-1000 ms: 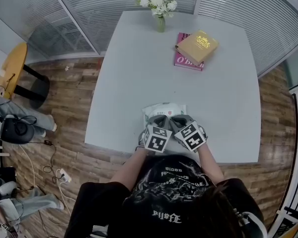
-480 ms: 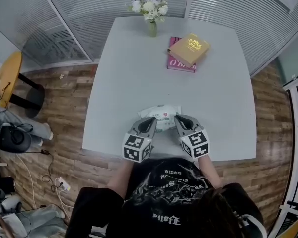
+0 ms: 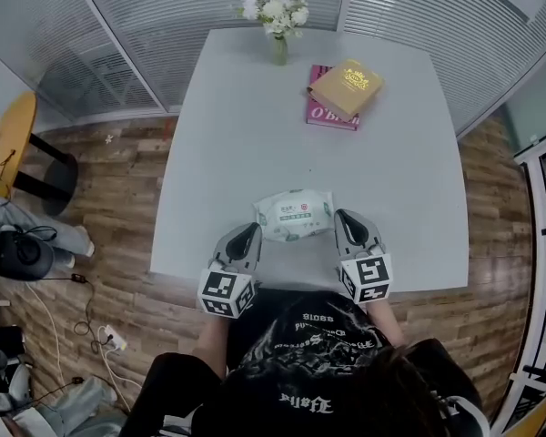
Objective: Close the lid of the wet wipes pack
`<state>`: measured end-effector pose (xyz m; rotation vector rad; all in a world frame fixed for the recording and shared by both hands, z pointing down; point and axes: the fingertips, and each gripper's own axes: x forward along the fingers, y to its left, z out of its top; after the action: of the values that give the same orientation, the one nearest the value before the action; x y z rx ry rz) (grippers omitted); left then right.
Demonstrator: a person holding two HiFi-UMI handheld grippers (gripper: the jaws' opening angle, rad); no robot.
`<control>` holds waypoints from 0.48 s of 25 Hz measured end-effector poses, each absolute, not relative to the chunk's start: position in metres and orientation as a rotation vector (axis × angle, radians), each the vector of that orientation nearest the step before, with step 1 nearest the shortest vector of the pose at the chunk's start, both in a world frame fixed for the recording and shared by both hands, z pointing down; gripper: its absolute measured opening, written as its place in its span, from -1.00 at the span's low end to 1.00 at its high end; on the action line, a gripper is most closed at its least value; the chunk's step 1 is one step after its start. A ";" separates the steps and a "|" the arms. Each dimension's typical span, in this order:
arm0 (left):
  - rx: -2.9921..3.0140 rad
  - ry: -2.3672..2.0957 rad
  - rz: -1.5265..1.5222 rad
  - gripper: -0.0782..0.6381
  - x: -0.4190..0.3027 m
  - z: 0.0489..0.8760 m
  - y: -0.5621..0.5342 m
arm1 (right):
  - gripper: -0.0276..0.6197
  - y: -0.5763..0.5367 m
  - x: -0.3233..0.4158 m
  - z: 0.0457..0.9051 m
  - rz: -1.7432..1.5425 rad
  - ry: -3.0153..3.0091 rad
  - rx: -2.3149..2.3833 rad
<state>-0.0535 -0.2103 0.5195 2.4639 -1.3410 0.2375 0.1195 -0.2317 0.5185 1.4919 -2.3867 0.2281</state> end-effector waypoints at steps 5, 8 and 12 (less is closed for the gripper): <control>2.499 -1.319 0.228 -0.76 -0.049 0.512 -0.216 | -0.92 -0.228 0.113 0.520 0.256 -2.395 1.469; 2.515 -1.320 0.218 -0.76 -0.044 0.507 -0.218 | -0.92 -0.228 0.113 0.518 0.250 -2.391 1.467; 2.528 -1.317 0.215 -0.76 -0.041 0.504 -0.220 | -0.92 -0.229 0.118 0.514 0.225 -2.372 1.512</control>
<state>-0.0407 -0.2195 0.5043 2.5281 -1.3172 0.2146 0.1182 -0.2289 0.5135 1.5124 -2.3715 0.2250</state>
